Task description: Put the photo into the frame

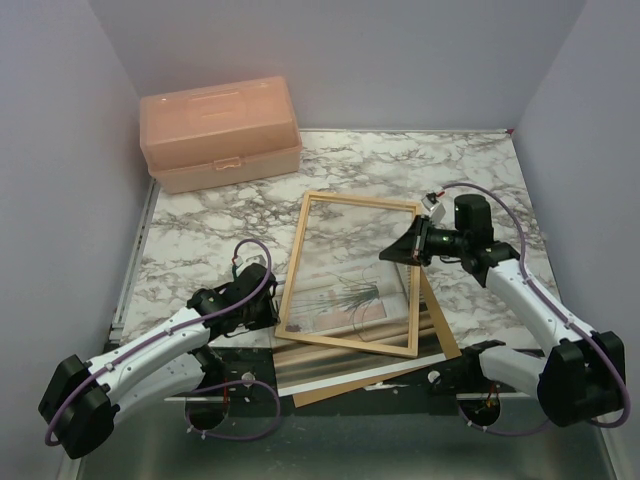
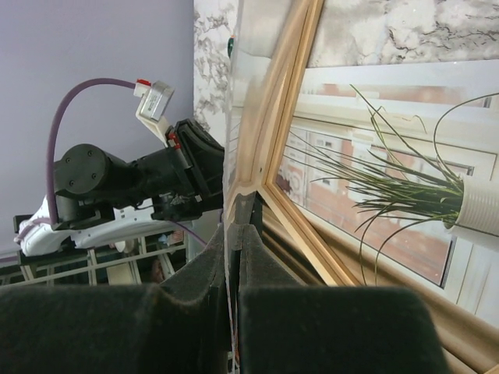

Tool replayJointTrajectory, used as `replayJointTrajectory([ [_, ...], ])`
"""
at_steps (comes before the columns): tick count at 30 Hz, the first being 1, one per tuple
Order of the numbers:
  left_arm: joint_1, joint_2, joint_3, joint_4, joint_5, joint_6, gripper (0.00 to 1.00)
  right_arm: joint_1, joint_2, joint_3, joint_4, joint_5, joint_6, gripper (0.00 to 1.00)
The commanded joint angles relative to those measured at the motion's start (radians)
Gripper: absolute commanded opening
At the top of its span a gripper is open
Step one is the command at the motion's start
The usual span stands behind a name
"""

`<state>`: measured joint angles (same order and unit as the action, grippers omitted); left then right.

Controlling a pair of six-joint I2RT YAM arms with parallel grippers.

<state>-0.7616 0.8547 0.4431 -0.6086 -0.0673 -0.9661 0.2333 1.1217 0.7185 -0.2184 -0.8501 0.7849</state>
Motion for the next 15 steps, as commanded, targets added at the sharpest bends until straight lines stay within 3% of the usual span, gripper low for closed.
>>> replayJointTrajectory([
  [1,-0.005,-0.005,0.007,-0.052,-0.05,0.021,0.1,-0.006,0.012,0.005,-0.006,-0.041,-0.046,0.01],
  [15,-0.005,0.001,0.007,-0.057,-0.052,0.027,0.1,-0.006,0.045,0.075,-0.048,-0.057,-0.109,0.01],
])
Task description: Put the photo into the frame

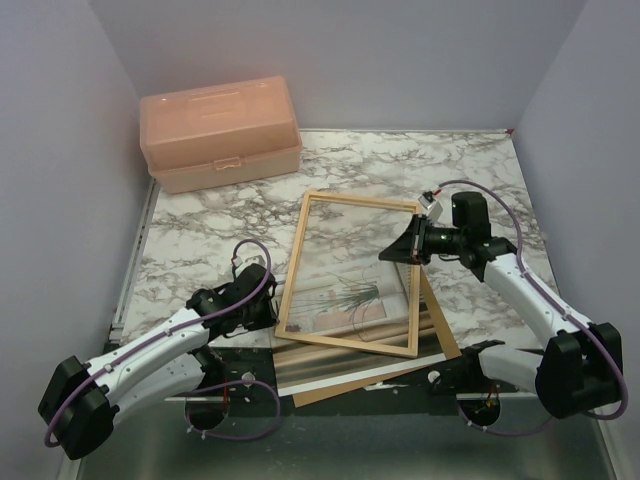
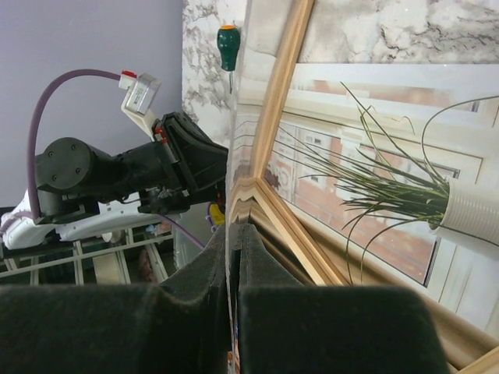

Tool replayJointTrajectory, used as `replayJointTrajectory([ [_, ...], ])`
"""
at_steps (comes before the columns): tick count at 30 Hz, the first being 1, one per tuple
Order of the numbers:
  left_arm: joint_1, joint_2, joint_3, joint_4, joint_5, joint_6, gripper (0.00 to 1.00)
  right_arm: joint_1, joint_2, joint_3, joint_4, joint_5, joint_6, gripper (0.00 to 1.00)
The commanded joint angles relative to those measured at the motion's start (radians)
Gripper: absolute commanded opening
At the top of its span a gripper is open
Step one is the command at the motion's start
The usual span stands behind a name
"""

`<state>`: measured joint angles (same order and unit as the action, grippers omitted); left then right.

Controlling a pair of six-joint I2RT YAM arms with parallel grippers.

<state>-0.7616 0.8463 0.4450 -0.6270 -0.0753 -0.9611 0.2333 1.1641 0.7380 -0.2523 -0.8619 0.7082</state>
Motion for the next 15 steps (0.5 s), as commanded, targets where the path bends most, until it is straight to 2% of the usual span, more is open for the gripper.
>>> replayJointTrajectory([
  [1,-0.005,0.01,0.005,-0.039,-0.044,0.022,0.1,-0.006,0.002,0.061,-0.017,-0.049,-0.028,0.01],
  [15,-0.005,0.005,-0.003,-0.039,-0.042,0.024,0.1,-0.005,0.01,0.017,0.053,-0.054,0.002,0.01],
])
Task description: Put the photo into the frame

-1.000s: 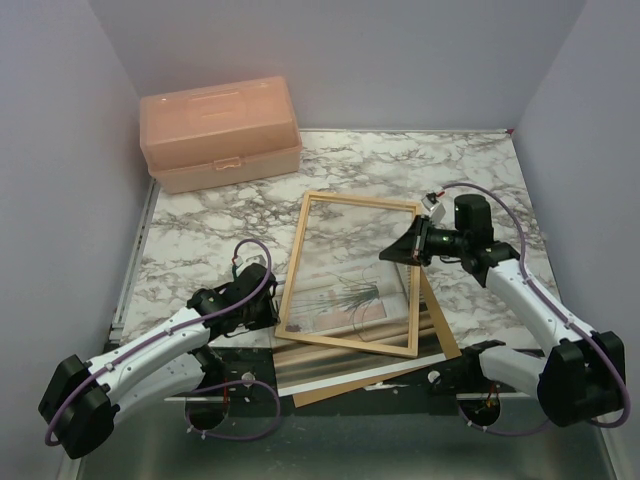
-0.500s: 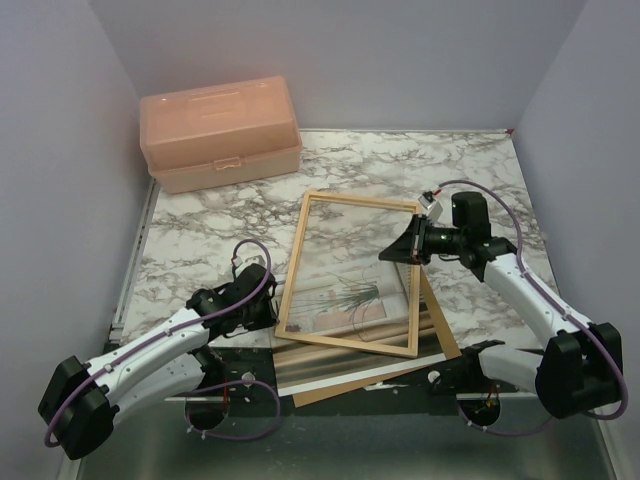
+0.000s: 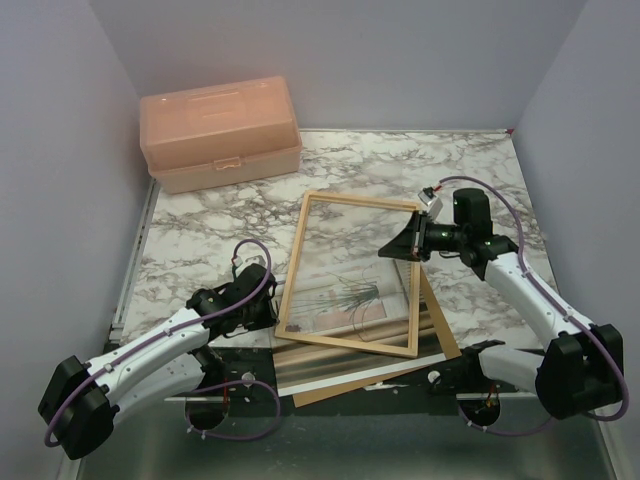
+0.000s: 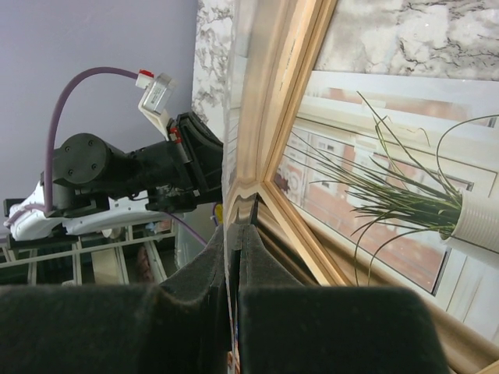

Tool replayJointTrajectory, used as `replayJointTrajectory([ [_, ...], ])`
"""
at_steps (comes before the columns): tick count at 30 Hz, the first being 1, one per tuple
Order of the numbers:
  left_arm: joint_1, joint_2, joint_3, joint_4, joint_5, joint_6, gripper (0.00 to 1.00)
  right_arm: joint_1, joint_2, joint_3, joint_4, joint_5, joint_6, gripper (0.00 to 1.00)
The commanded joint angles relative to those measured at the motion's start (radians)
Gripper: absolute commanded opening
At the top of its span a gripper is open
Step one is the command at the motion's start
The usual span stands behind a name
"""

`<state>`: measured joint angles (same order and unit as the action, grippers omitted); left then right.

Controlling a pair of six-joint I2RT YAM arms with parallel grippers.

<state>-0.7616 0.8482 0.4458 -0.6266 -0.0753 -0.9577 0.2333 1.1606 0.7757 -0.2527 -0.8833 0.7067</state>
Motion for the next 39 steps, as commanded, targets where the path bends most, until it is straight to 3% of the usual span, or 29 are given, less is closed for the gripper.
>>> replayJointTrajectory([
  [1,-0.005,0.003,-0.006,-0.038,-0.04,0.019,0.1,-0.005,0.022,-0.022,0.053,-0.033,0.004,0.01],
  [39,-0.005,0.0,-0.012,-0.036,-0.043,0.022,0.06,-0.005,0.106,0.048,-0.116,0.133,-0.167,0.01],
])
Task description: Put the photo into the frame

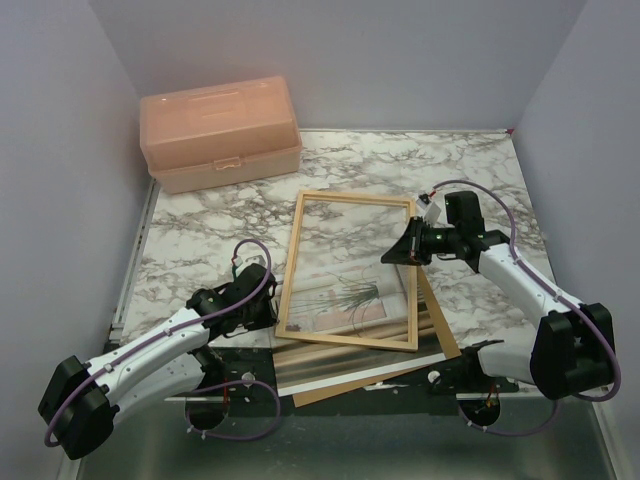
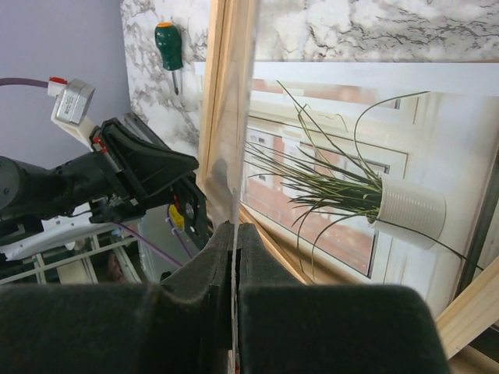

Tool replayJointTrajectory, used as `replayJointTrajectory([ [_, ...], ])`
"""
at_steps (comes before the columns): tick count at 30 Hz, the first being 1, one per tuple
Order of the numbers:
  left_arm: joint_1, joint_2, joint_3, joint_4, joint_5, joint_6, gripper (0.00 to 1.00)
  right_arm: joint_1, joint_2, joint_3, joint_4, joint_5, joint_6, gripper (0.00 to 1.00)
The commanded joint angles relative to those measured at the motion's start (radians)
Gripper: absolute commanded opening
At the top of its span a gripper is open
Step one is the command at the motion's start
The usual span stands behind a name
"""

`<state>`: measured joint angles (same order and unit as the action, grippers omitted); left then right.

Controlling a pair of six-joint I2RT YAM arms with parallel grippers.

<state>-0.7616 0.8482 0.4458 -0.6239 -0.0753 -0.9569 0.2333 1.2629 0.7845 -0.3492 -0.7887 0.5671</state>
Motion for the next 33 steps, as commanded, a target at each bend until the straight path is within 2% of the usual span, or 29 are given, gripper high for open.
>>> replayJointTrajectory([
  [1,-0.006,0.0,-0.013,-0.039,-0.043,0.021,0.06,-0.005,0.004,0.041,-0.02,0.047,-0.028,0.01],
  [6,-0.005,-0.002,-0.014,-0.038,-0.043,0.022,0.06,-0.005,-0.008,0.046,0.022,0.022,-0.017,0.01],
  [15,-0.005,-0.003,-0.015,-0.034,-0.044,0.022,0.06,-0.005,-0.03,-0.014,0.217,-0.079,0.087,0.01],
  [25,-0.005,-0.004,-0.015,-0.034,-0.044,0.024,0.06,-0.005,-0.028,-0.142,0.374,-0.072,0.2,0.01],
  [31,-0.005,-0.005,-0.015,-0.032,-0.043,0.024,0.05,-0.005,-0.043,-0.157,0.386,-0.07,0.205,0.01],
  [33,-0.005,-0.004,-0.015,-0.033,-0.043,0.025,0.05,-0.005,-0.031,-0.139,0.337,-0.066,0.163,0.01],
])
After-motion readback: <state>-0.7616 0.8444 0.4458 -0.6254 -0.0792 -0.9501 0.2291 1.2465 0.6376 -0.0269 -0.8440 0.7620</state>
